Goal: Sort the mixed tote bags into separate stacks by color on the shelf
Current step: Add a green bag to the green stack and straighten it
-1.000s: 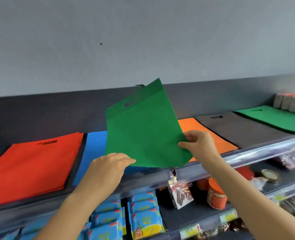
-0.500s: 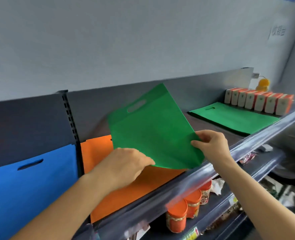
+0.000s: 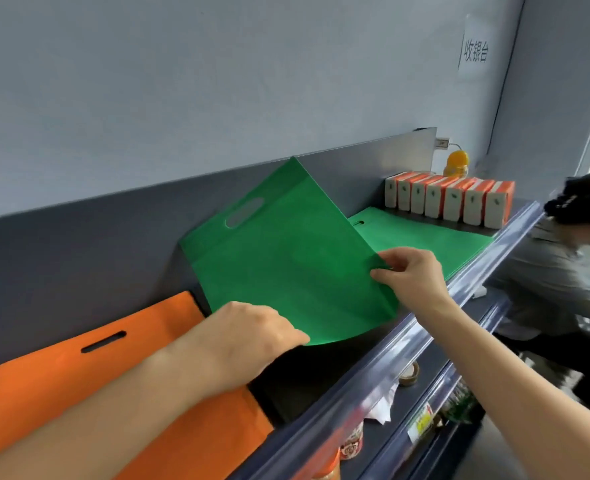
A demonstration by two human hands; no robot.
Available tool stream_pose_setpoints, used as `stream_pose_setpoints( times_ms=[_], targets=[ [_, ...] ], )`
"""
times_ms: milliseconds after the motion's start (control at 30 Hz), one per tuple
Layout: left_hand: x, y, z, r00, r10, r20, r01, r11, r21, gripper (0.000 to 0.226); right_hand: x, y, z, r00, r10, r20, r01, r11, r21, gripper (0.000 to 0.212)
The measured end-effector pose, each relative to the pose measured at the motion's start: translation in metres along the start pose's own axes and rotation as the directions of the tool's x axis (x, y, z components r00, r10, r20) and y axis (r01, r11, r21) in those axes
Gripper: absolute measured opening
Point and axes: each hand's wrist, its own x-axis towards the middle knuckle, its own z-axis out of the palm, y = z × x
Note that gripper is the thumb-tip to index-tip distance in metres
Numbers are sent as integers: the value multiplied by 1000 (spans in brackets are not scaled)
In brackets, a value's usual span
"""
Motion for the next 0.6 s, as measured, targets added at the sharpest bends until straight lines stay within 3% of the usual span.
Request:
stream_pose_setpoints(
  times_ms=[200, 600],
  targets=[
    [87, 13, 15, 999, -42, -8, 42, 999, -30, 31, 82, 35, -55, 994, -57, 88, 65, 993, -97, 31],
    [265, 36, 75, 966, -252, -55, 241, 959, -150, 46, 245, 97, -153, 964, -86, 251, 182, 905, -386, 35]
  ],
)
